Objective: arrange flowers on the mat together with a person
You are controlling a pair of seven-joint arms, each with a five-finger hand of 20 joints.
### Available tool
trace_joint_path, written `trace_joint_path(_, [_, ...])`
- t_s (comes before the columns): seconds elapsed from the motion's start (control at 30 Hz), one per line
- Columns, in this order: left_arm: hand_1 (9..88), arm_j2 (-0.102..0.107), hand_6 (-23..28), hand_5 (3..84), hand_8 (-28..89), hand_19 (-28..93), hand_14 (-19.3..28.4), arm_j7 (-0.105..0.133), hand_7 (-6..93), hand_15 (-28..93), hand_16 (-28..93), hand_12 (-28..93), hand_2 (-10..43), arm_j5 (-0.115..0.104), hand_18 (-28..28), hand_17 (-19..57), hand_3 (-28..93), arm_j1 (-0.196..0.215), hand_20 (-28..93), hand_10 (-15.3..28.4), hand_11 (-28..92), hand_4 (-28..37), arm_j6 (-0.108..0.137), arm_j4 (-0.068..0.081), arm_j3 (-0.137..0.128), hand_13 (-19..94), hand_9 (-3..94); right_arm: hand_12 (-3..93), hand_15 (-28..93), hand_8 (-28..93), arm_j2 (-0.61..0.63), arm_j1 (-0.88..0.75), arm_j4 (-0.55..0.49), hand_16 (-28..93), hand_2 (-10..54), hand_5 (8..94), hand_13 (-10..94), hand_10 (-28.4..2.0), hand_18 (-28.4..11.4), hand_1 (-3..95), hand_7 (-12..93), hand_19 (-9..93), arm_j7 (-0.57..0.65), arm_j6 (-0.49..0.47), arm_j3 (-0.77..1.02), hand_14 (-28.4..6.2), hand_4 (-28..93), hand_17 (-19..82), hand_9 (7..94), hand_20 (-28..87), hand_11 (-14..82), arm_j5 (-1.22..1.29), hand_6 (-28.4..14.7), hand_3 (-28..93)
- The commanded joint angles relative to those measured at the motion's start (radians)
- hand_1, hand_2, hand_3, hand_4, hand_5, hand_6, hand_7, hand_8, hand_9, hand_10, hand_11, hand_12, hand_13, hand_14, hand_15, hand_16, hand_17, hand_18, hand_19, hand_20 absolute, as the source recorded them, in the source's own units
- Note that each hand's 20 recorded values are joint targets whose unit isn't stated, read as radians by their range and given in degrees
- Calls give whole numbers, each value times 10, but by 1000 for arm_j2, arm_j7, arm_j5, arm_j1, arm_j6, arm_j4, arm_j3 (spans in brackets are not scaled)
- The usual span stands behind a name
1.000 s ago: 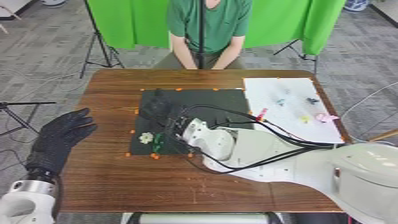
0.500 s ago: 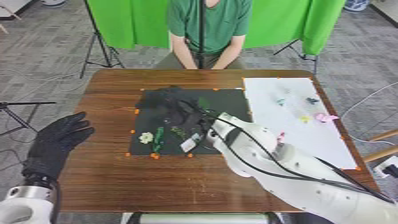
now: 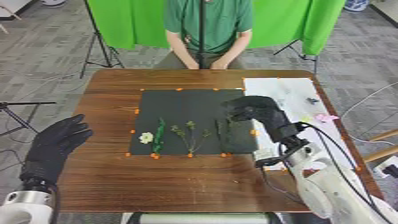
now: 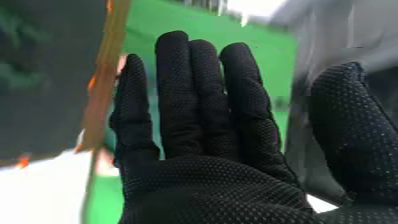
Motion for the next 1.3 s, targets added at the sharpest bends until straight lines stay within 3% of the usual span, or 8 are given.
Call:
trace_joint_path(0.03, [298, -27, 55, 435, -97, 562, 179, 9, 248, 476, -2, 174, 74, -1, 238, -23, 704, -6, 83, 158, 351, -215, -7, 3, 23, 321, 372, 253, 434, -112, -182, -463, -67, 218, 52, 537, 448, -153, -207, 187, 230, 551, -12, 48, 544, -129, -226, 156, 527, 306, 258, 151, -41, 882])
trace_joint_path(0.4, [297, -43, 55, 438, -97, 561, 179, 17, 248, 476, -1, 174, 74, -4, 238, -23, 704, -44, 83, 159, 351, -215, -12, 19, 62, 322, 373, 256, 451, -110, -268, -471, -60, 219, 50, 559, 480, -154, -209, 188, 238, 554, 24, -73, 566, -132, -225, 159, 564, 309, 268, 128, -37, 879])
trace_joint_path(0.47, [297, -41, 55, 437, -97, 561, 179, 3, 248, 477, -1, 174, 74, 1, 238, -23, 704, -63, 83, 159, 351, -215, -25, 25, 71, 322, 373, 256, 452, -111, -271, -481, -63, 219, 51, 560, 481, -154, -209, 189, 239, 554, 24, -73, 576, -132, -225, 160, 566, 309, 269, 131, -37, 878])
trace_joint_path(0.67, [297, -52, 54, 437, -97, 562, 179, 10, 248, 477, -1, 174, 74, -6, 238, -23, 704, -29, 83, 159, 352, -215, -3, 15, 57, 323, 374, 256, 454, -111, -283, -456, -52, 218, 51, 561, 481, -153, -208, 190, 238, 554, 33, -93, 556, -132, -222, 161, 566, 308, 270, 126, -38, 880])
trace_joint_path(0.8, [297, -48, 54, 438, -97, 561, 179, 1, 248, 477, -1, 174, 74, 3, 238, -23, 705, -63, 83, 158, 351, -215, -22, 27, 71, 323, 375, 256, 454, -111, -279, -453, -52, 217, 51, 562, 482, -153, -208, 191, 240, 555, 21, -67, 548, -131, -223, 161, 567, 308, 271, 154, -38, 879])
trace_joint_path(1.0, [297, -51, 54, 437, -96, 560, 179, -9, 248, 477, -1, 175, 75, 3, 238, -23, 703, -40, 83, 158, 351, -216, -18, 19, 54, 324, 374, 256, 457, -112, -287, -439, -50, 217, 52, 563, 483, -154, -208, 190, 241, 558, 35, -94, 530, -132, -222, 162, 570, 309, 273, 118, -39, 880])
trace_joint_path(1.17, [298, -40, 55, 437, -97, 560, 180, -15, 248, 475, -1, 175, 75, 10, 238, -23, 703, -69, 83, 157, 351, -215, -33, 26, 66, 323, 375, 257, 458, -111, -274, -436, -56, 216, 53, 563, 483, -154, -209, 188, 242, 559, 46, -37, 521, -132, -222, 162, 568, 309, 273, 95, -38, 881])
trace_joint_path(1.3, [297, -51, 55, 437, -97, 560, 178, -7, 248, 475, -1, 175, 76, -2, 238, -23, 703, -36, 84, 157, 352, -214, -17, 17, 60, 323, 375, 256, 458, -112, -287, -432, -53, 215, 54, 564, 482, -154, -209, 187, 243, 559, 52, -82, 519, -132, -221, 163, 569, 308, 273, 98, -39, 882])
